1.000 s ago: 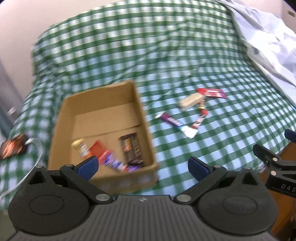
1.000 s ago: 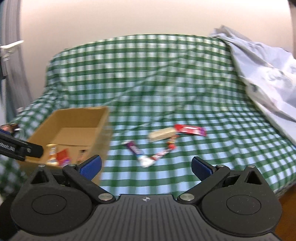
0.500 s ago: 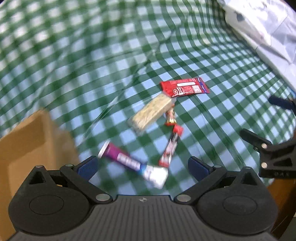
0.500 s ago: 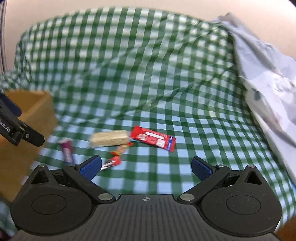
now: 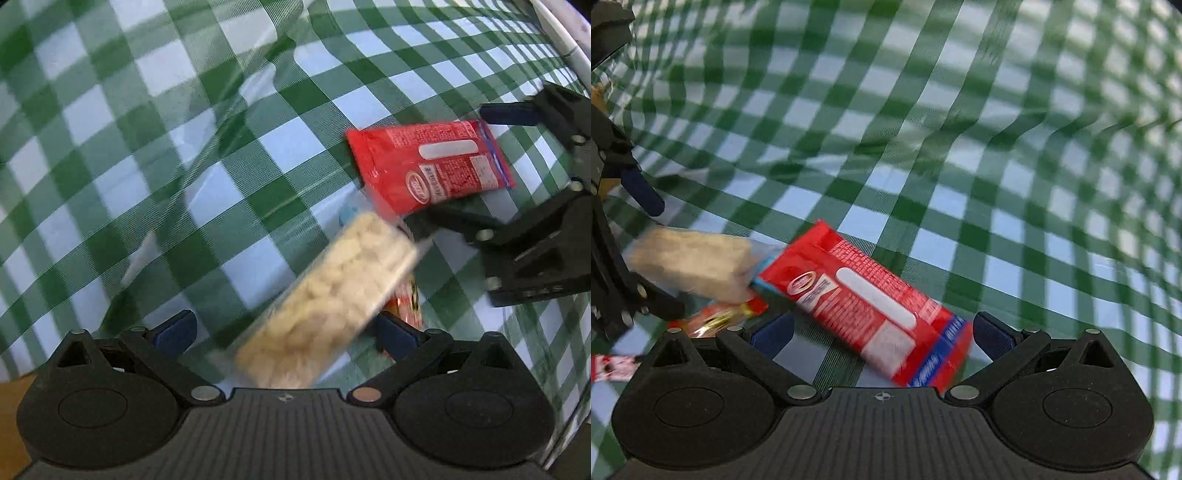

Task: Organize snacks
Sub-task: 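Grasp the red spicy strip packet with the right tool while the left tool grasps the clear peanut bar, then carry the red packet and peanut bar with both tools over the box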

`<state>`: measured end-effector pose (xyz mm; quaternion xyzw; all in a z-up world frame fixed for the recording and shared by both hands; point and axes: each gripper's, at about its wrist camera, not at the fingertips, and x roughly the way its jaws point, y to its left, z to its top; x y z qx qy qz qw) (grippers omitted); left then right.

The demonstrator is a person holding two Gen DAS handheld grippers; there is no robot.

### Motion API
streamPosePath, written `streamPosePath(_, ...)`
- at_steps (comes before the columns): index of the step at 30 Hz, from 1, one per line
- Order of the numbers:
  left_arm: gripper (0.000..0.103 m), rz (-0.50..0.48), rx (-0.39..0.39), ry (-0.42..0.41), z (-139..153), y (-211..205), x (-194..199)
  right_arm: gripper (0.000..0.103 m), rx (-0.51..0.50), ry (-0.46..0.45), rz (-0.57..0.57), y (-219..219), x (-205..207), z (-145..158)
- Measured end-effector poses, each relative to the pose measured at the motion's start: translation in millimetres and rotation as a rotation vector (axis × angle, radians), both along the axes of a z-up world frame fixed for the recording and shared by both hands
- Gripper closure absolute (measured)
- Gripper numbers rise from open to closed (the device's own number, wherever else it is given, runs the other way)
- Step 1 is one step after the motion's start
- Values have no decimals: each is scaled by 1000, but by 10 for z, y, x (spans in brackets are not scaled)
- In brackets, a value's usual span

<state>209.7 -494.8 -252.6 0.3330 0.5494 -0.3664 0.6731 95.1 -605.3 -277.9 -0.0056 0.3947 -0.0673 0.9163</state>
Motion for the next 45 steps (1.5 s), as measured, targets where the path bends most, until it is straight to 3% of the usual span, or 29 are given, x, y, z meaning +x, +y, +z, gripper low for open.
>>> streamPosePath(2, 6, -20, -38, -5, 37, -18, 15, 1, 12, 22, 24, -42, 139, -76)
streamPosePath(3, 22, -33, -63, -16, 78, -2, 3, 1, 16, 15, 34, -49, 181, -100)
streamPosePath(4, 51, -37, -79, -28, 127, 21, -10, 1, 35, 4, 44, -59, 202, -109)
streamPosePath(6, 63, -17, -107, -6, 207, 91, -1, 12, 40, -4, 61, -40, 198, -112)
streamPosePath(7, 63, 17, -135, 26, 255, 150, 4, 31, 40, -24, 77, -18, 149, -89)
streamPosePath(9, 63, 35, -157, 20, 351, 253, -57, 56, 35, -44, 75, 35, 22, -56)
streamPosePath(11, 63, 37, -174, -15, 474, 367, -160, 64, 44, -43, 62, 79, -98, -43)
streamPosePath(14, 63, 64, -211, -10, 714, 561, -307, 66, 89, -76, 14, 153, -343, 38)
streamPosePath(19, 63, 97, -299, -37, 1222, 998, -665, 67, 227, -205, -88, 223, -800, 265)
streamPosePath(28, 63, 189, -453, -29, 2138, 2118, -1406, 67, 568, -471, -217, 708, -1738, 855)
streamPosePath(32, 63, 239, -510, -21, 2477, 2712, -1734, 67, 562, -560, -207, 1222, -2226, 1188)
streamPosePath(36, 63, 297, -530, -71, 2719, 3295, -2062, 67, 508, -587, -179, 1859, -2640, 1420)
streamPosePath(40, 63, 357, -521, -124, 2864, 3892, -2380, 67, 482, -571, -112, 2505, -2895, 1520)
streamPosePath(45, 63, 444, -495, -172, 2844, 4607, -2831, 67, 520, -514, -5, 3299, -3063, 1625)
